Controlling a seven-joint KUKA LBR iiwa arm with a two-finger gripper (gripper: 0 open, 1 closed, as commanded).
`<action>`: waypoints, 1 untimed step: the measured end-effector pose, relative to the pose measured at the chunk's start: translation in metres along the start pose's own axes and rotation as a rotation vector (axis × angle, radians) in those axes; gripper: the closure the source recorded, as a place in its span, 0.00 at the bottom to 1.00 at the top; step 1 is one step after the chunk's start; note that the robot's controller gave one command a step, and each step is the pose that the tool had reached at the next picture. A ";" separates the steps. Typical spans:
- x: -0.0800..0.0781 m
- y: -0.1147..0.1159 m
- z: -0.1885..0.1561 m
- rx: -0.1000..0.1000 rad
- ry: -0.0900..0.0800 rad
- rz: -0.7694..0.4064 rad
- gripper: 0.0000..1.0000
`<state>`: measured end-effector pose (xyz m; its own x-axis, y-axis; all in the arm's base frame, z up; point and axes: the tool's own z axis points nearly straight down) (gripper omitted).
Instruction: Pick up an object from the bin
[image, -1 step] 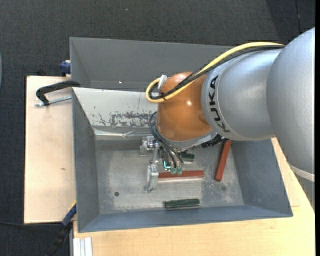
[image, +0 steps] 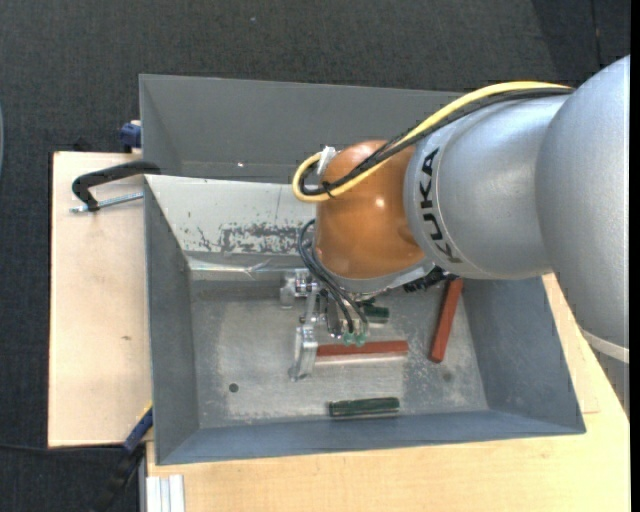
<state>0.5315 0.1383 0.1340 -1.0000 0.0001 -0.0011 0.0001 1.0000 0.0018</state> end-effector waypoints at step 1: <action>0.014 -0.075 0.045 0.000 -0.001 0.082 0.00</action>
Offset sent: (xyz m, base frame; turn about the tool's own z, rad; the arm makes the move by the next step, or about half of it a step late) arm 0.0000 -0.0869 0.0118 -0.0332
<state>0.5171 0.0630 0.0886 -0.9966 0.0818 -0.0015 0.0818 0.9966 0.0018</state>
